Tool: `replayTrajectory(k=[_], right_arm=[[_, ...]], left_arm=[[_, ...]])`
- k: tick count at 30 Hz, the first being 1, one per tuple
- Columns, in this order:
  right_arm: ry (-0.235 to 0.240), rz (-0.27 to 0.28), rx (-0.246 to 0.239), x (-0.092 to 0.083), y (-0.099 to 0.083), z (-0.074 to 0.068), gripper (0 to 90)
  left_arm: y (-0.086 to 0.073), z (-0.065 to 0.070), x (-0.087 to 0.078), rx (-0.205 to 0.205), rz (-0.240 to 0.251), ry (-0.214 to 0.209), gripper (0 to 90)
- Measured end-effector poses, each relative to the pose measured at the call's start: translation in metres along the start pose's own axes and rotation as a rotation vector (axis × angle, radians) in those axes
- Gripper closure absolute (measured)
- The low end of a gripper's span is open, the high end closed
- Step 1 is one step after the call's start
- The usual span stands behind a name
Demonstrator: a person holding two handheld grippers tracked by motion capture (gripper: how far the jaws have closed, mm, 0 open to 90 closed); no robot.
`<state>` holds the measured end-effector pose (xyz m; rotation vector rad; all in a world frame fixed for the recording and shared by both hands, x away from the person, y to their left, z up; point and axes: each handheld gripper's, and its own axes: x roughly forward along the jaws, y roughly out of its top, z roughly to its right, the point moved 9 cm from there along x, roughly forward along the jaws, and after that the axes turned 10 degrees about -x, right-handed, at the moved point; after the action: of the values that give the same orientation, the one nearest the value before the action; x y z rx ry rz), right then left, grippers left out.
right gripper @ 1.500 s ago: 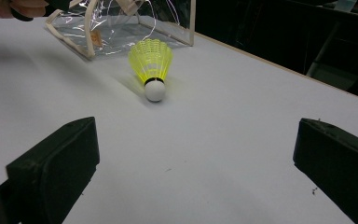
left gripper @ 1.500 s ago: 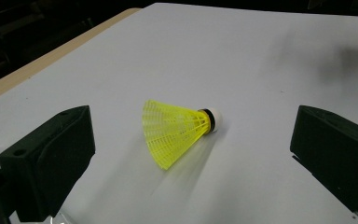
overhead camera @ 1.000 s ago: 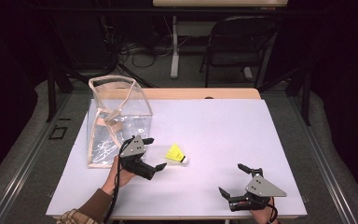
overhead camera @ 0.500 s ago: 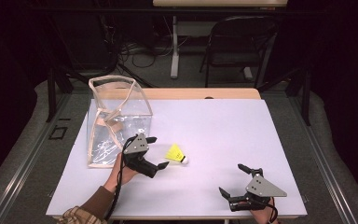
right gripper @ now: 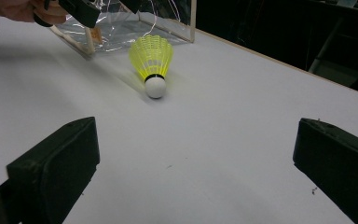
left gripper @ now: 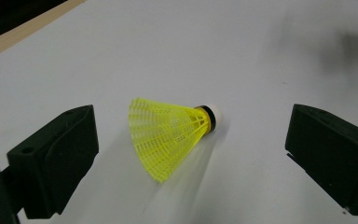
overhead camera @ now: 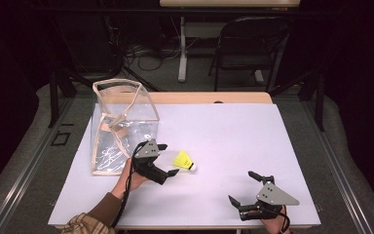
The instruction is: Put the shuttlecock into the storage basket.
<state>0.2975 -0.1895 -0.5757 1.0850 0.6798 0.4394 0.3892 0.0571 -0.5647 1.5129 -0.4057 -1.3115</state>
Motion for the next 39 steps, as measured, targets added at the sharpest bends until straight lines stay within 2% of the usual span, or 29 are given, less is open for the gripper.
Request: replayTrajectory(k=[3, 8, 12, 17, 25, 27, 39], right_arm=[[-0.002, 0.004, -0.002, -0.001, 0.001, 0.000, 0.0], [0.001, 0.000, -0.002, 0.000, 0.001, -0.001, 0.0], [-0.001, -0.003, 0.001, 0.000, -0.001, 0.000, 0.0], [-0.002, -0.001, -0.004, -0.001, 0.000, 0.000, 0.0], [-0.003, 0.000, -0.003, -0.001, 0.000, -0.001, 0.0], [-0.002, -0.003, -0.002, -0.001, 0.000, -0.001, 0.0], [0.001, -0.007, -0.001, -0.001, -0.001, -0.001, 0.0]], left_arm=[[0.001, 0.000, 0.002, 0.004, -0.011, 0.001, 4.1], [-0.003, 0.000, 0.010, 0.011, -0.054, -0.018, 14.9], [-0.006, -0.003, 0.015, 0.008, -0.092, -0.030, 20.0], [-0.009, -0.006, 0.018, 0.017, -0.128, -0.038, 32.4], [-0.012, -0.016, 0.023, -0.006, -0.159, -0.026, 45.6], [-0.013, -0.016, 0.023, -0.010, -0.161, -0.041, 48.9], [-0.017, -0.019, 0.029, 0.012, -0.191, -0.058, 64.6]])
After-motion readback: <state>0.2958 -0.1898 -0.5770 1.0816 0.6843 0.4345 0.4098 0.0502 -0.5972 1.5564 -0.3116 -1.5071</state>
